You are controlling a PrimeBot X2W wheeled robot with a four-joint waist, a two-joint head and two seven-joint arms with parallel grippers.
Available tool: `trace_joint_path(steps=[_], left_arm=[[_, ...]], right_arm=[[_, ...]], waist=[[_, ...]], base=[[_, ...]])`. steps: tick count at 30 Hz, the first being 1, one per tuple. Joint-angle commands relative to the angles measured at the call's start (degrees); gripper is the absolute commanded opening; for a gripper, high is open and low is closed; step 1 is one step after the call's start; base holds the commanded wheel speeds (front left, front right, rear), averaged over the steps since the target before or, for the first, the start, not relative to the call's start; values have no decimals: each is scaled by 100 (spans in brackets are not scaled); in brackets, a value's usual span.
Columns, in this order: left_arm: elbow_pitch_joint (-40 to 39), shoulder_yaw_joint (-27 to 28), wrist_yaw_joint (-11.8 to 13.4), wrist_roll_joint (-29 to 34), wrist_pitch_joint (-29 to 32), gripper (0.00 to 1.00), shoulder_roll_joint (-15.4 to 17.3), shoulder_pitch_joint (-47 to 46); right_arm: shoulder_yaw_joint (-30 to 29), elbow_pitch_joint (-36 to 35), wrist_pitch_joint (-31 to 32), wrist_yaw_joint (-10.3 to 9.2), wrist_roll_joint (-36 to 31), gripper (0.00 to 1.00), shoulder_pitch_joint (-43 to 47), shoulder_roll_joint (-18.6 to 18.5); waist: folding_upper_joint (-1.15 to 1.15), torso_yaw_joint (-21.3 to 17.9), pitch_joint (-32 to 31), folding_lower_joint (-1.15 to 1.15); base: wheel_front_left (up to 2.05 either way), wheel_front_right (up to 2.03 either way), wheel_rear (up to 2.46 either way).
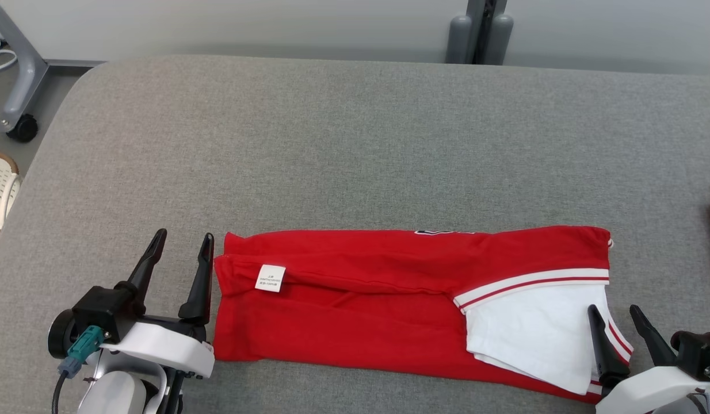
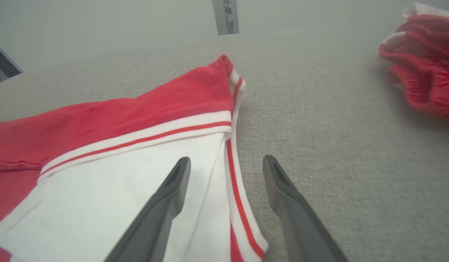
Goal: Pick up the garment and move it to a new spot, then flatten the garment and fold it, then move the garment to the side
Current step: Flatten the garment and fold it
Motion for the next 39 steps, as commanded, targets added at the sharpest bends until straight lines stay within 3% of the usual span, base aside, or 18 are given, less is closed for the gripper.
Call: trace_joint_path(steps=[1,8,9,11,12,18,33,39], left_arm=[[13,40,-51,76,-21,100,-23,-124],[85,153,-152,214,-22,100,-140,-226],[103,185,-171,251,-22,100,-172,-261],[112,210,-207,287,-22,100,-205,-300],[117,223,-210,311,-22,100,-220,-315],[114,351,-260,407,-22,100,-291,-292],[133,560,-362,573,-22,100,-389,-345],[132,639,-394,643,-22,100,-380,-318]], right_arm=[[-6,146,0,4,84,100,-108,-48],[230,677,66,4,517,100,-467,-64],[332,753,76,5,735,63,-551,-52],[464,821,108,5,885,16,-594,-133],[518,840,130,5,1004,0,-606,-130],[718,808,40,2,1421,0,-673,-322],[-8,876,-293,-11,1882,0,-664,-741],[423,-49,-293,4,1772,0,-714,-603]], waist=[[0,91,108,0],[0,153,307,0],[0,162,337,0],[0,174,363,0],[0,177,374,0],[0,116,418,0],[0,-251,471,0],[0,-428,417,0]], base=[[0,0,0],[0,0,0],[0,0,0],[0,0,0],[0,0,0],[0,0,0],[0,0,0],[0,0,0]])
